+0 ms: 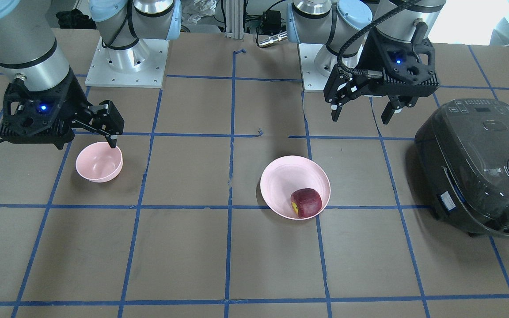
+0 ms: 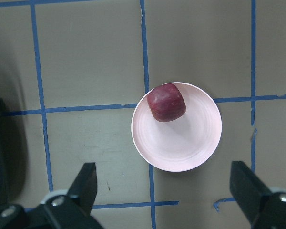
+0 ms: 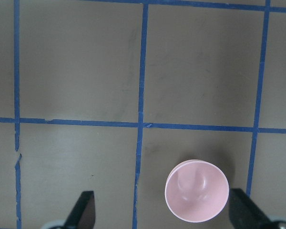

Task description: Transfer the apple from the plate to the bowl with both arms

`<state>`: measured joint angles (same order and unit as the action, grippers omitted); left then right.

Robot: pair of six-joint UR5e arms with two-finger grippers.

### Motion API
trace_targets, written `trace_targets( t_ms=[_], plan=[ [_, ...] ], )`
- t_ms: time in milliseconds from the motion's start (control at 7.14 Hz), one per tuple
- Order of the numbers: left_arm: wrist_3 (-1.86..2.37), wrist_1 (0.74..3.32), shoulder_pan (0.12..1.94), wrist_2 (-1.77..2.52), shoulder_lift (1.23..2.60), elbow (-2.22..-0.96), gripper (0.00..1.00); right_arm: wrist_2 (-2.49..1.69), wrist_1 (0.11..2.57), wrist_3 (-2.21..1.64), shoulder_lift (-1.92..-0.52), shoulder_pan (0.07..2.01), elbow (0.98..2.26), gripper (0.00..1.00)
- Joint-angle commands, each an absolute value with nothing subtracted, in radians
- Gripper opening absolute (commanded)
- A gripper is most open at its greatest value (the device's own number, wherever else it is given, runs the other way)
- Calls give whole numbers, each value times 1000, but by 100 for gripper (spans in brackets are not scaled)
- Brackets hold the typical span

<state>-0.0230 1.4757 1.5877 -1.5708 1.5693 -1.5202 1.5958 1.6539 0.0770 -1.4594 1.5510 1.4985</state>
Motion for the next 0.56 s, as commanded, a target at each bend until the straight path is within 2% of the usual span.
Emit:
trace_targets(
  t_ms=[0,420],
  plan=[
    [-23,1476,1588,-1571,1569,-1520,100,1624,1638,77,-1463,1551,1499,100],
    [-23,1476,1588,-1571,1569,-1520,100,1660,1628,69,-1469,1549,1512,100]
  ],
)
